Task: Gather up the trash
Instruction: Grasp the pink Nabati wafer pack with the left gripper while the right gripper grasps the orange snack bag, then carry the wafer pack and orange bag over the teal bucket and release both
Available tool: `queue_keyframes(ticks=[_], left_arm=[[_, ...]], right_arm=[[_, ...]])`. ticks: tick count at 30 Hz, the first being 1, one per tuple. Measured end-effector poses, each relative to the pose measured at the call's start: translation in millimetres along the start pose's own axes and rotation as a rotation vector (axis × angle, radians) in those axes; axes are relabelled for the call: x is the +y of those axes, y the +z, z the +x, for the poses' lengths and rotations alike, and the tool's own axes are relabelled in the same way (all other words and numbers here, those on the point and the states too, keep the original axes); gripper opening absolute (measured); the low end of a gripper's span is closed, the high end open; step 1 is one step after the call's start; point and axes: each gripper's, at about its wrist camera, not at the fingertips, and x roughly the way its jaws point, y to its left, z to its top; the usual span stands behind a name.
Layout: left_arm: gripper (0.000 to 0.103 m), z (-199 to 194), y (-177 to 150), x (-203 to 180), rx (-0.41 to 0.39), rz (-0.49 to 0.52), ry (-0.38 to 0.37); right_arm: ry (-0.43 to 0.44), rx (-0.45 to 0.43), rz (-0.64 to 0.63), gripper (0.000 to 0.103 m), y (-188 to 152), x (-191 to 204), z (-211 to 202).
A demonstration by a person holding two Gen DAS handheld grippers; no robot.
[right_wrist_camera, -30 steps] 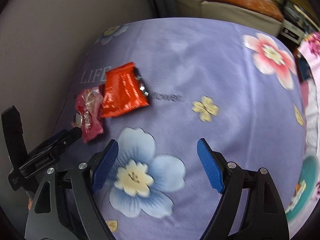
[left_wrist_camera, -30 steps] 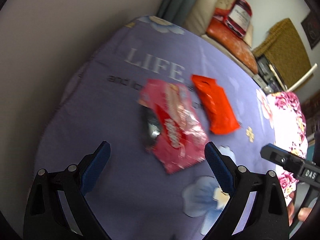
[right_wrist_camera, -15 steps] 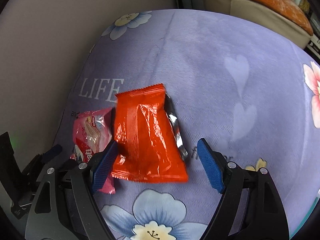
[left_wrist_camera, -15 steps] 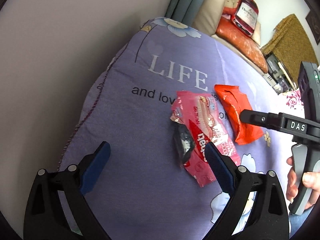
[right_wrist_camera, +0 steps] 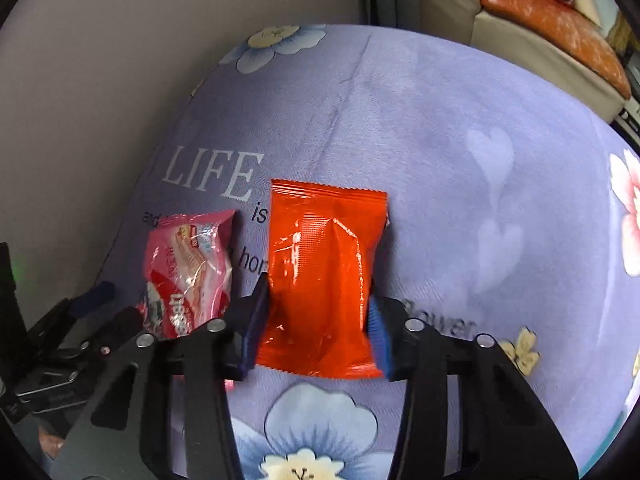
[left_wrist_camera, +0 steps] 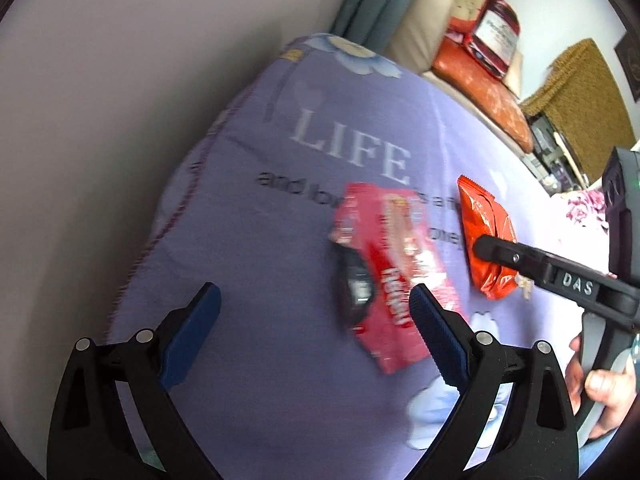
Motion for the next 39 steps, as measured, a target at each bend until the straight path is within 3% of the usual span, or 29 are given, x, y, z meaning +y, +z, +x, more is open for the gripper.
queue_keyframes(ticks=[7,12,14,16,17,19,21,22,23,29,39], left_arm=[[0.095,22.7,4.6,-43.7,0.065,0.065,-0.001],[0.092,33.7,2.0,-60.4,0.050,0.099,0.063],[0.079,31.7,-0.5,-63.2,0.030,0.107,0.081],[0.058,29.1,-1.7,-64.4,0.017,0.115,0.081],[0.056,27.5,-1.4,-65.9,0.010,0.118,0.080],[0.039,23.7,-1.5,-69.0,-0.004,0.131,0.084],[0.029,18.6,-3.2,-75.7,-0.014,0.145,0.082],[0.016,17.2,-5.4,-80.3,-0.010,0.155,0.072],[0.009,16.3,-6.9,-84.1,-0.008,0.164,0.068],[0.009,8.3,-24.5,-113.2,0.010,0.212,-0.001],[0.008,-13.2,-70.5,-200.4,0.008,0.375,-0.073]], right_arm=[[0.025,-0.036,0.067,0.041,-28.0,-20.7,-23.5],[0.039,-0.062,0.089,0.041,-50.5,-43.7,-45.5],[0.043,-0.076,0.093,0.041,-62.9,-49.7,-54.8],[0.056,-0.085,0.106,0.041,-71.1,-55.7,-61.3],[0.060,-0.088,0.111,0.041,-75.6,-58.7,-65.2],[0.067,-0.099,0.125,0.041,-83.5,-64.7,-70.5],[0.071,-0.107,0.137,0.041,-88.6,-68.3,-73.7],[0.073,-0.115,0.148,0.041,-94.2,-72.2,-77.6],[0.074,-0.119,0.153,0.041,-97.1,-74.2,-79.8],[0.069,-0.158,0.213,0.041,-124.4,-93.5,-96.6],[0.051,-0.241,0.328,0.041,-183.9,-139.1,-143.5]])
